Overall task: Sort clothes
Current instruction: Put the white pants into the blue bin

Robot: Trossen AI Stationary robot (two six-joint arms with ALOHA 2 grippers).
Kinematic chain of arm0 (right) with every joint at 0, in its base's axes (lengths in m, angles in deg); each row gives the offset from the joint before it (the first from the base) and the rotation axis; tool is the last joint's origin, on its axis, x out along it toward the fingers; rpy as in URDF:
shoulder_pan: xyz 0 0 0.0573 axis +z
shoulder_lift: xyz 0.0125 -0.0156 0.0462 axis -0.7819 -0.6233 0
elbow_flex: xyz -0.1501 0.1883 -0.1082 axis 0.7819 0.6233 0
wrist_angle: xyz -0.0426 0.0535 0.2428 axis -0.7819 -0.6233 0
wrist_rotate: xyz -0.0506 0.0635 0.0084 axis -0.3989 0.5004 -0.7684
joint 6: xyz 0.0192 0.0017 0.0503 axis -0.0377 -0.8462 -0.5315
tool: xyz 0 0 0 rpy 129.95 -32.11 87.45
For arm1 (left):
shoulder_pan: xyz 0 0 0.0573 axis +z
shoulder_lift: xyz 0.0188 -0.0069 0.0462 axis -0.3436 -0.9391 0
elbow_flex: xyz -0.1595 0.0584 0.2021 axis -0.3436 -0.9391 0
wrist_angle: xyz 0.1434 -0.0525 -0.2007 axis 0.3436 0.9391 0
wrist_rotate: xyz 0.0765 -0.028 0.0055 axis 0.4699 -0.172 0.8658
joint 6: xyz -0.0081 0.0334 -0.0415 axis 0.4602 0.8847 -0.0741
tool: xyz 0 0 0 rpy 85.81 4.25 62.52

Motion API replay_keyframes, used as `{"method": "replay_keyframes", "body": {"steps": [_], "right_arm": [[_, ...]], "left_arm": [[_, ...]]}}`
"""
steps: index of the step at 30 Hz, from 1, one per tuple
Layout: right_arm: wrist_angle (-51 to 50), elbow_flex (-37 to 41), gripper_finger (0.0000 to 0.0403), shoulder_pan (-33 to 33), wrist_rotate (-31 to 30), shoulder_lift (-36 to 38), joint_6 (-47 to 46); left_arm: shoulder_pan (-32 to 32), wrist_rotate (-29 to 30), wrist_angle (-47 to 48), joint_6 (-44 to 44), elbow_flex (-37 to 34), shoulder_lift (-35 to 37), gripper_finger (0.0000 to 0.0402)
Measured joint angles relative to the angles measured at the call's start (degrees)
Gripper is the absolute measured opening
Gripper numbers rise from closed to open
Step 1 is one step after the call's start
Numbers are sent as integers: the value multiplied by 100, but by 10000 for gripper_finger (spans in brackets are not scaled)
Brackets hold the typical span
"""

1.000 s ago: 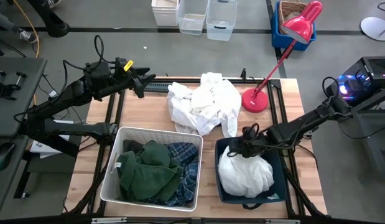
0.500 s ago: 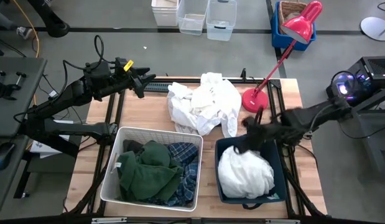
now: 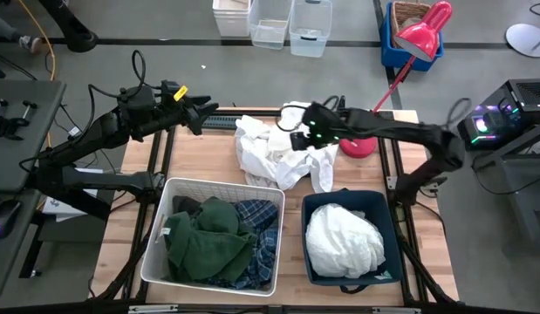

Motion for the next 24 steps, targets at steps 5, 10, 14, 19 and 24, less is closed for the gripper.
{"method": "replay_keyframes", "body": {"steps": [5, 10, 14, 19, 24], "right_arm": [[466, 0, 220, -387, 869, -785, 30], [1325, 7, 220, -533, 1010, -1114, -259], [1484, -13, 220, -566, 793, -1115, -274], [1107, -44, 220, -634, 354, -1117, -273], [1473, -52, 220, -747, 353, -1117, -429]], "left_arm": [[2, -308, -1, -56, 0, 0, 227], [0, -446, -1, -60, 0, 0, 227], [0, -446, -1, -55, 0, 0, 227], [0, -446, -1, -2, 0, 0, 227], [0, -446, -1, 39, 0, 0, 227]]}}
